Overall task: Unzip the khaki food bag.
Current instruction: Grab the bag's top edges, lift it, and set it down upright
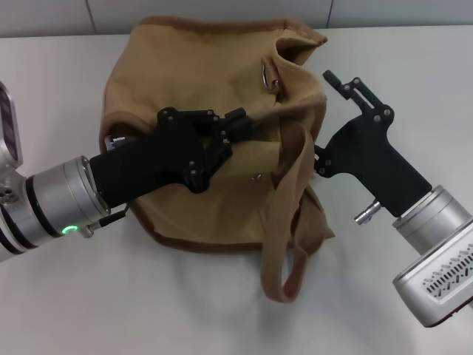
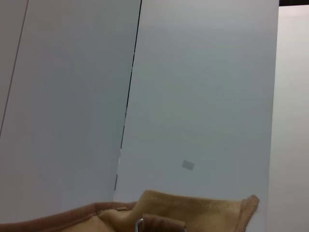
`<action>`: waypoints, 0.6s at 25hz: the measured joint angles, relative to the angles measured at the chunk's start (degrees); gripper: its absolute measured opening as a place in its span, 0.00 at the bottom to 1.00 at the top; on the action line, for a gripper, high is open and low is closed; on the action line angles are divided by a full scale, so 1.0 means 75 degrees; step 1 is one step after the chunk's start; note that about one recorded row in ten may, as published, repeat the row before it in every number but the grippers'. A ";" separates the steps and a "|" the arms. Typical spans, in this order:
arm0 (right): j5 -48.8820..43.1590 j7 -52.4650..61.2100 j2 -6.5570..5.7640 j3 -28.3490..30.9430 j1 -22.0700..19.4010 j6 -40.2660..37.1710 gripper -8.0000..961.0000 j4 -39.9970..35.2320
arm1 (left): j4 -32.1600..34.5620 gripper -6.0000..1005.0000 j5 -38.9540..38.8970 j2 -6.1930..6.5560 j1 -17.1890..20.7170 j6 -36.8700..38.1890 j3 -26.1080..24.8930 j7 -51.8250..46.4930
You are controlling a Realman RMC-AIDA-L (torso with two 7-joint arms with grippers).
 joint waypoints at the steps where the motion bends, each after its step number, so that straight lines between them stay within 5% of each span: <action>1: 0.0000 0.0000 0.0000 0.0000 0.0000 0.0000 0.77 0.0000 | -0.0001 0.06 0.0000 0.0000 -0.0001 0.0000 0.0000 0.0000; 10: -0.0208 -0.0025 0.0000 0.0005 0.0017 0.0024 0.38 -0.0036 | -0.0015 0.06 0.0000 0.0000 -0.0005 0.0000 0.0000 0.0000; 15: -0.0209 -0.0028 0.0000 0.0001 0.0018 0.0031 0.28 -0.0038 | -0.0020 0.06 0.0001 0.0000 -0.0005 0.0025 0.0000 0.0000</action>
